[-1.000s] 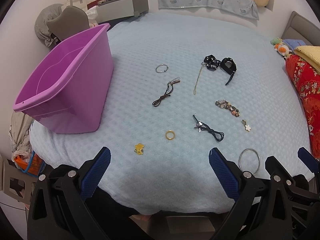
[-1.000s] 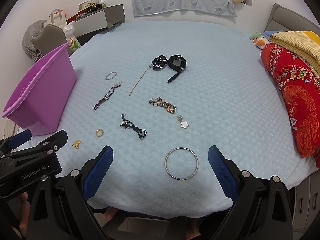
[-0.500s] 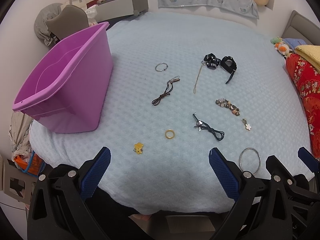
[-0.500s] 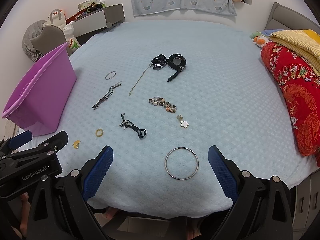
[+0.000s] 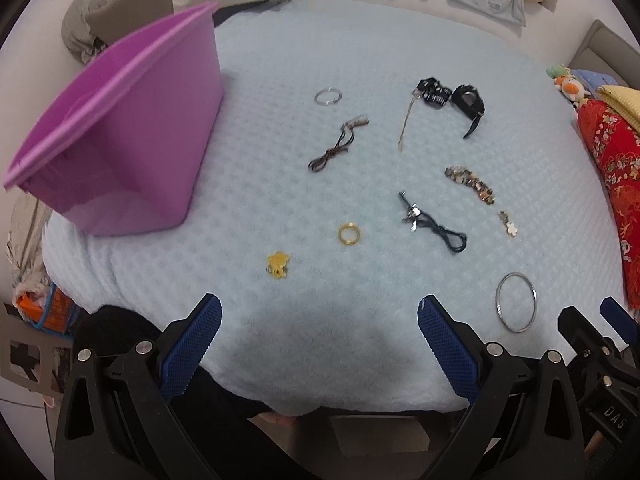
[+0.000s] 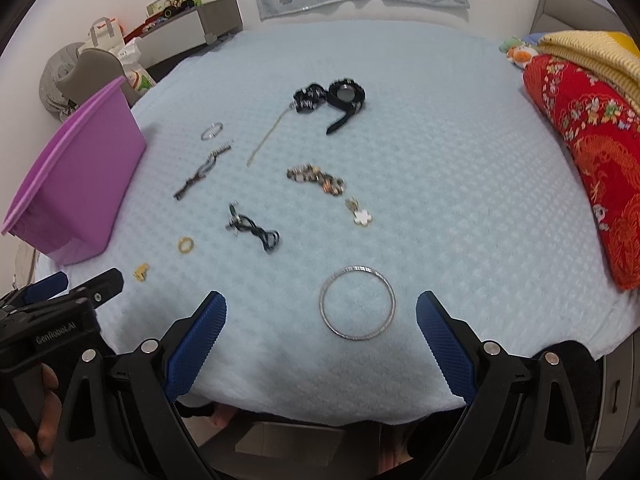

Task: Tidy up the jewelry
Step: 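Grasp the yellow flower charm with the left tool while the right tool grasps the silver bangle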

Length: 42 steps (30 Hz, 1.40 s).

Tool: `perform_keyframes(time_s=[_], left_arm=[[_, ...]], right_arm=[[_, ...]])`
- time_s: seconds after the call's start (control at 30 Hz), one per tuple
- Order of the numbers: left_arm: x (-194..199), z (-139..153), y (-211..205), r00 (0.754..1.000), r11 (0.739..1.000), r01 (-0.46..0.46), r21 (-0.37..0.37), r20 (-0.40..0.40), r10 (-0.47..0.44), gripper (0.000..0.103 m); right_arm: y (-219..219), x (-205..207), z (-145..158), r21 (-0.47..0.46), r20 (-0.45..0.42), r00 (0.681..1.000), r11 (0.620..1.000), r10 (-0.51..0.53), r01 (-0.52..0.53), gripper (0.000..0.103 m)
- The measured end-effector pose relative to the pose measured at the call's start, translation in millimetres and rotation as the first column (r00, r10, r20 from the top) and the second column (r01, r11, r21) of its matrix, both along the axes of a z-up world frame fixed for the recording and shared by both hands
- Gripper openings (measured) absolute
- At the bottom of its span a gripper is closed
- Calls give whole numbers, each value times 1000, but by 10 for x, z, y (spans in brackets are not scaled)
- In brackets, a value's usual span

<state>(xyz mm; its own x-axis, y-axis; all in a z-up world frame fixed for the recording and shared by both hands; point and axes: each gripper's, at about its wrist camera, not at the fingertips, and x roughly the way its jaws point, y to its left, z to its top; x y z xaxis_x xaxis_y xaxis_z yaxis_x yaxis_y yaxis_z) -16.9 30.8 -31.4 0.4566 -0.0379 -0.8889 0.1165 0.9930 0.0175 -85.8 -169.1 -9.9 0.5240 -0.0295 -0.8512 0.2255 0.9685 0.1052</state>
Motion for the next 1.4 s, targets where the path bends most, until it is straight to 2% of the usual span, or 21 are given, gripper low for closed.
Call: perform_keyframes(time_s=[0.17, 0.3, 0.43, 0.57, 1.03, 1.4], left_arm=[[25, -250, 191, 999, 1000, -25, 12, -31, 26, 97], [87, -417, 318, 997, 998, -42, -35, -59, 40, 97], [171, -558, 399, 995, 997, -64, -46, -80, 60, 97], [290, -614, 347, 998, 998, -35, -50, -57, 32, 97], [666, -1017, 508, 989, 995, -91, -40, -118, 86, 97], [739, -1050, 413, 995, 997, -74, -5, -69, 73, 97]], right_arm=[[-117, -34, -224, 19, -41, 999, 1000, -21, 21, 91], [-268, -38, -388, 67, -71, 996, 996, -55, 59, 91], [-355, -35, -542, 67, -92, 993, 995, -70, 76, 91], [-405, 1, -710, 69, -120, 990, 994, -74, 83, 91], [-498, 91, -998, 69, -162, 983, 993, -83, 95, 91], [-520, 188, -1108, 35, -170, 982, 996, -80, 87, 92]])
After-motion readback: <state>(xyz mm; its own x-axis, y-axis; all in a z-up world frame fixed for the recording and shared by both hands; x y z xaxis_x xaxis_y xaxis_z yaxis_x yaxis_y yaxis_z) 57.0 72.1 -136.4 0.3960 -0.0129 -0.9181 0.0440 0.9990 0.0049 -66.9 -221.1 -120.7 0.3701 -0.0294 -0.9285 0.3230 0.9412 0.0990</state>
